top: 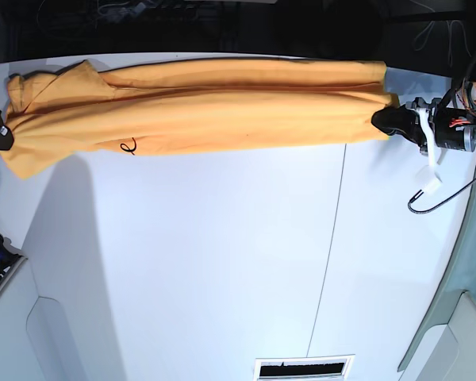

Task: Layout the t-shirt on the table in an organized manner, then fold the t-shirt properly
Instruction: 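Fold the shirt edge over again with both grippers into a long strip, then regrasp both ends of the folded strip with both grippers, then carry the strip end with the left gripper toward the right gripper, then fold the strip over again with both grippers toward the collar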

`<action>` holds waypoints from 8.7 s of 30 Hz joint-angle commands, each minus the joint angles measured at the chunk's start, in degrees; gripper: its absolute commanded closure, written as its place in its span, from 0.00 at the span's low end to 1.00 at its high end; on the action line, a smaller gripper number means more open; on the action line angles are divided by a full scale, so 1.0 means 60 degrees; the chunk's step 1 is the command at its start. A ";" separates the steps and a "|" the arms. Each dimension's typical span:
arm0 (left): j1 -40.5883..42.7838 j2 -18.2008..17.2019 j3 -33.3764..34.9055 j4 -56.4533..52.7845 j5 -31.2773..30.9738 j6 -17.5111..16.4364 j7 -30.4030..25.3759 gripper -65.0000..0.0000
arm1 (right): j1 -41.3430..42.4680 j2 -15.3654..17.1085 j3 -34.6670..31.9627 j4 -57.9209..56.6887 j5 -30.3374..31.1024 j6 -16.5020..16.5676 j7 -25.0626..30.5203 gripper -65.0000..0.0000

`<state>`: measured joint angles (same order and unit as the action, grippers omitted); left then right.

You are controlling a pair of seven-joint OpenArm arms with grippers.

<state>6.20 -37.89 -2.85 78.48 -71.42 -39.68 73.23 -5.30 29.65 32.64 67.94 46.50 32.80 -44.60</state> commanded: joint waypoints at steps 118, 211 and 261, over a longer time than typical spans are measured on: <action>0.0474 0.2998 0.0062 0.3796 0.3799 0.0211 -0.1588 1.00 | 0.0503 -0.0215 -0.2393 0.0368 -0.0933 0.0004 0.0430 1.00; 0.0783 0.5071 -0.0240 -0.0342 0.4422 -0.0053 -0.3956 0.38 | 0.0295 -0.2433 -0.3180 0.5807 0.0401 0.0248 -0.1421 1.00; 0.0178 0.5406 0.2885 0.0590 0.6597 -0.0053 -0.4736 0.98 | 0.3781 -0.3067 -0.6131 -0.0142 -0.3603 0.0000 0.0758 1.00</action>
<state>7.90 -5.72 14.48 81.03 -31.00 -39.51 45.39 16.19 10.52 -4.47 66.39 24.36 32.58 -40.95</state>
